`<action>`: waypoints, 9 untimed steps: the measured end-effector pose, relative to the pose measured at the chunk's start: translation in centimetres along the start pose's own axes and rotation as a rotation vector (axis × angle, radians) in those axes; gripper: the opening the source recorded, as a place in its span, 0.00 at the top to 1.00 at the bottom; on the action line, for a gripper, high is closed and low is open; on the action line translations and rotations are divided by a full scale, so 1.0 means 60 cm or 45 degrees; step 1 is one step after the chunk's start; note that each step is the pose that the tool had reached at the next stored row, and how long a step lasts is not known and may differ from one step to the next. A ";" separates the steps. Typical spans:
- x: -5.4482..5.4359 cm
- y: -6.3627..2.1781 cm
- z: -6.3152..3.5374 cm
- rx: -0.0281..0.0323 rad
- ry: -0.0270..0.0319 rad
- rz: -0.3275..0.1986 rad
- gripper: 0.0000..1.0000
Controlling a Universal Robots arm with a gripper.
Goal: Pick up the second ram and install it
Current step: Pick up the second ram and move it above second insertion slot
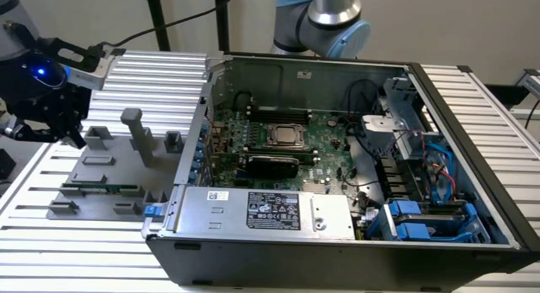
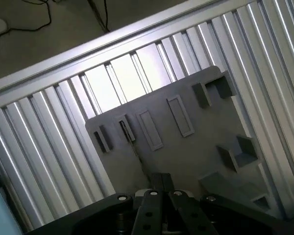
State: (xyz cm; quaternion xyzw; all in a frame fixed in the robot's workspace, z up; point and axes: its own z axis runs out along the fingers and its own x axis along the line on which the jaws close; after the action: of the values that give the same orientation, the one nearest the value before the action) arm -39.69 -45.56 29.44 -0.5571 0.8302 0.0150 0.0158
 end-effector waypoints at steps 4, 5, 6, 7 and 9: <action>0.000 0.000 0.006 0.0051 -0.0019 -0.091 0.89; 0.000 0.000 0.008 0.0064 -0.0020 -0.114 0.89; 0.000 0.000 0.009 0.0080 -0.0021 -0.135 0.89; 0.000 0.000 0.010 0.0100 -0.0023 -0.155 0.89; 0.000 0.000 0.013 0.0140 -0.0021 -0.193 0.89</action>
State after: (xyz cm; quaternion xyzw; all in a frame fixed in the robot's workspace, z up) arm -39.69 -45.53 28.67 -0.6183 0.7856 0.0097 0.0206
